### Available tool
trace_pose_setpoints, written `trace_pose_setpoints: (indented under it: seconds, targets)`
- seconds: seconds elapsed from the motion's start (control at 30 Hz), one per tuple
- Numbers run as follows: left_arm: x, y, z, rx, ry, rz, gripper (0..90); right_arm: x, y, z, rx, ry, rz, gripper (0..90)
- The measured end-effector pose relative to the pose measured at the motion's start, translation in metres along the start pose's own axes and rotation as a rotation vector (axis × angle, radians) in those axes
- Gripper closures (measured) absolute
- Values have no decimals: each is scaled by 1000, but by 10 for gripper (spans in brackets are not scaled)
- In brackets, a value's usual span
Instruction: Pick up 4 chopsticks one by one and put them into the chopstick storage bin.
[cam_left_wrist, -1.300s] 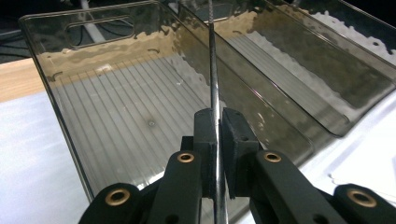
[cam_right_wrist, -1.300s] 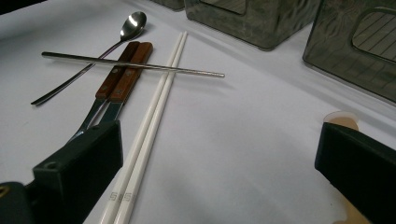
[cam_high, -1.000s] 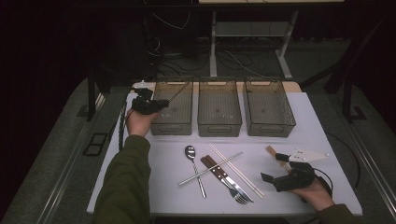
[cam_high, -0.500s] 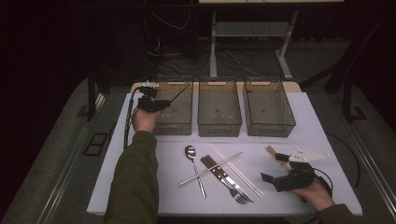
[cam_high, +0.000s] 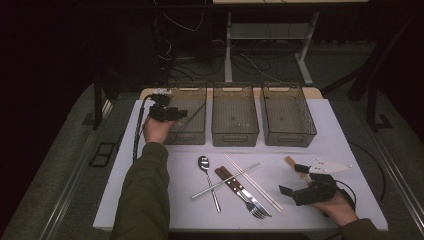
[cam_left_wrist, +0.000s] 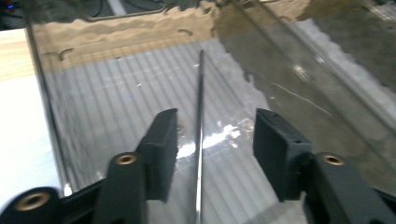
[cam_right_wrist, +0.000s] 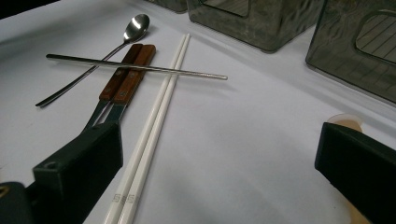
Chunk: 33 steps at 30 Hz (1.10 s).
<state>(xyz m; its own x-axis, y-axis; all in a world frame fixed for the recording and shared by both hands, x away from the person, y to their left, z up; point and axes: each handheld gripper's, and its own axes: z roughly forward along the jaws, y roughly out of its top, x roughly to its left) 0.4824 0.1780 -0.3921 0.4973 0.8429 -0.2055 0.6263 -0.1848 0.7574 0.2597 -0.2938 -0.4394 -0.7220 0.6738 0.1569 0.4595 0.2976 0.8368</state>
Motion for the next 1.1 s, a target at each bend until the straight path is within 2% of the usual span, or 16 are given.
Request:
trace_pose_setpoints:
  seconds: [0.03, 0.1, 0.27, 0.47, 0.6, 0.73, 1.1]
  targets:
    - [-1, 0, -1, -10, -13, -3, 409, 0, 0, 0, 1, 0, 0, 12]
    - [-3, 1, -4, -21, -15, 19, 399, 0, 0, 0, 2, 0, 0, 12]
    - [-13, 4, -16, -54, -56, 52, 355, 0, 0, 0, 1, -1, -1, 12]
    - [-24, 4, -28, -53, -119, 94, 225, 1, 0, 1, 1, -3, -3, 11]
    - [-32, 1, -38, -68, -137, 132, 182, 1, 0, 0, 1, -3, -1, 12]
    - [-40, -6, -46, -74, -148, 166, 172, 1, 0, 1, 3, -4, -3, 12]
    - [-72, -35, -57, -64, -221, 259, 167, -1, 0, 2, 7, 24, 15, 11]
